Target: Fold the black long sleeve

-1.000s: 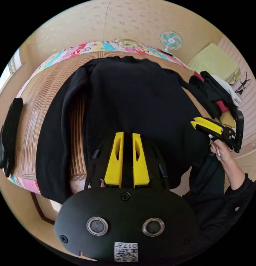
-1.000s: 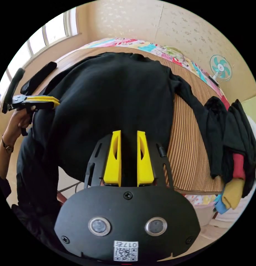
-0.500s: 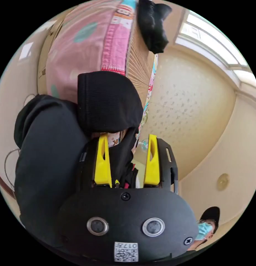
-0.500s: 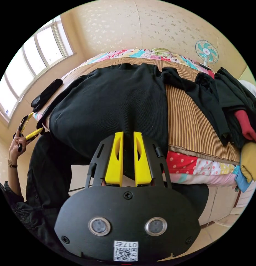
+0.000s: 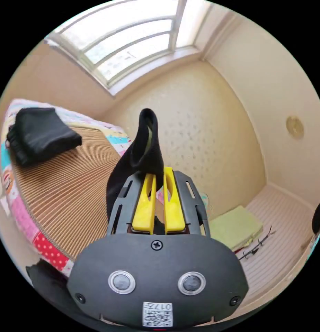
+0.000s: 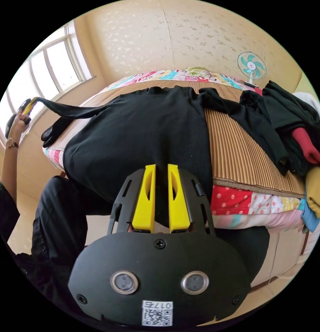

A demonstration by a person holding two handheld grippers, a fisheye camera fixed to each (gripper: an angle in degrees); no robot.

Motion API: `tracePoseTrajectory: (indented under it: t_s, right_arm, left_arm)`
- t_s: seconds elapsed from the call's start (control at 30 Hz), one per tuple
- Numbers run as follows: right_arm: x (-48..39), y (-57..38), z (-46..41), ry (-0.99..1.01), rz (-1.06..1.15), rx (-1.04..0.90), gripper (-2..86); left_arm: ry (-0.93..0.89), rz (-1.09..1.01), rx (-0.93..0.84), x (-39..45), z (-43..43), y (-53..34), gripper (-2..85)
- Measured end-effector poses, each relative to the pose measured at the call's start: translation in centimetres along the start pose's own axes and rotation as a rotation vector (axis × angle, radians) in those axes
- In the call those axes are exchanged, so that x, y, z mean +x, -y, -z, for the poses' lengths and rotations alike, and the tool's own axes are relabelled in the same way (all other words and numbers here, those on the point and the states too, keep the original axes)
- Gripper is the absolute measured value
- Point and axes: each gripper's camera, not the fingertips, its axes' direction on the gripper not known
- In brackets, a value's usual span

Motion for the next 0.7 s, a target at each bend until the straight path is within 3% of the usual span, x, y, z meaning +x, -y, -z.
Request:
tracePoseTrajectory:
  t_s: [0.13,0.23,0.33,0.43,0.53,0.6,0.7]
  right_arm:
    - [1.9,0.5,0.6,0.035,-0.017,0.018,6.7]
    - [4.2,1.7,1.4,0.096,-0.054,-0.006,7.0]
    - [9.4,2.3,3.9,0.202,-0.202,0.008,7.4]
    - [16.3,1.6,9.3,0.119,-0.365,0.176,8.9]
    - [21.3,2.2,13.6,-0.161,-0.407,0.292,10.9]
    - [23.4,4.3,13.3,-0.271,-0.348,0.246,11.5]
    - [26.9,9.0,7.5,-0.299,-0.245,-0.113,7.6]
  left_arm:
    - [-0.125,-0.358,-0.277,13.2,-14.8,-7.0,4.9]
    - [-0.19,-0.508,-0.549,16.6,-24.2,-17.9,8.4]
    - [-0.12,-0.56,-0.845,15.4,-28.9,-28.1,9.8]
    - [-0.105,-0.547,-0.885,12.2,-26.7,-32.2,10.1]
    - [-0.049,-0.52,-0.818,9.1,-23.2,-31.5,9.9]
    - [-0.012,-0.508,-0.775,7.2,-21.9,-30.4,9.7]
    - [0.07,-0.472,-0.805,3.6,-22.1,-29.1,8.7]
